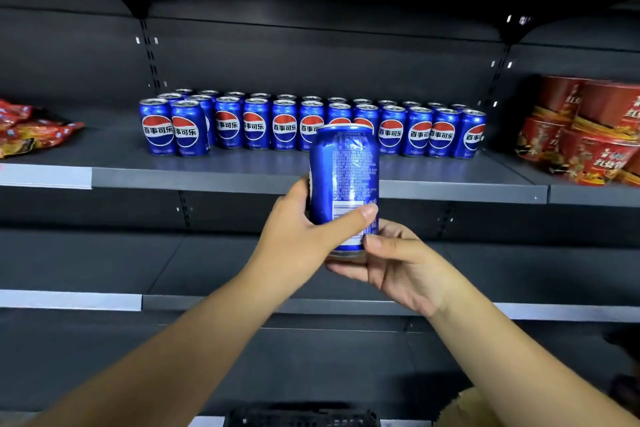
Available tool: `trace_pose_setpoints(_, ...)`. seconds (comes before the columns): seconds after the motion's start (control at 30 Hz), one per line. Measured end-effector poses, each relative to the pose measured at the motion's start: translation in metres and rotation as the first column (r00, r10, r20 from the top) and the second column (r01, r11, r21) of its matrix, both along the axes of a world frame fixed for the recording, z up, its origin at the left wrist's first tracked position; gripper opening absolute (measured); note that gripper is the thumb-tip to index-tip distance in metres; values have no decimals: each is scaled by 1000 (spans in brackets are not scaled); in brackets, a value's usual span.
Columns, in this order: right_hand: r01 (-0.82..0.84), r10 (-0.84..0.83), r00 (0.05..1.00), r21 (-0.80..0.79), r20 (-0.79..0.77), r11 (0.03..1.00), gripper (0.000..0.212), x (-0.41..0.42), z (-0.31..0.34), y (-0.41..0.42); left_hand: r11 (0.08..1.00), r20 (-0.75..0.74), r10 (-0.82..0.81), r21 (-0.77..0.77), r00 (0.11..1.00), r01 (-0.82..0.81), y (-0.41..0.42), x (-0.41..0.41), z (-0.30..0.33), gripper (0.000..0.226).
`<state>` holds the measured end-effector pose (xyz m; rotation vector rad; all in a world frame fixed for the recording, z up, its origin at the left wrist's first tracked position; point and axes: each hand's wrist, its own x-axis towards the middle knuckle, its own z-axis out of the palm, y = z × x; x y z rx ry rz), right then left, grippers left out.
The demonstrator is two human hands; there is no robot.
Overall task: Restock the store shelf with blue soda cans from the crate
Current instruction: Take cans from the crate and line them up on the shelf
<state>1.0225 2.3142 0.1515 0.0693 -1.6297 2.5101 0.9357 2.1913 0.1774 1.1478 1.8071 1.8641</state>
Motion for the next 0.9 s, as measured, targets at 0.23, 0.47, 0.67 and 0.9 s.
trace_pose_setpoints(0.23, 151, -152, 988, 75, 12, 986, 66, 1, 4, -11, 996, 93, -71, 54, 993, 66, -5, -2, 7, 47)
trace_pose_setpoints(0.47, 316, -325, 944, 130, 52, 940, 54, 6, 17, -23, 995, 67, 4, 98, 998, -10, 0, -1, 16, 62)
trace_pose_setpoints(0.67, 426, -445, 895, 292, -1, 856, 76, 13, 17, -34, 979, 81, 7, 202, 997, -23, -3, 9, 15, 40)
trace_pose_setpoints(0.9, 364, -400, 916, 453, -19, 814, 65, 19, 35, -34, 960, 140, 41, 270, 989, -78, -8, 11, 15, 48)
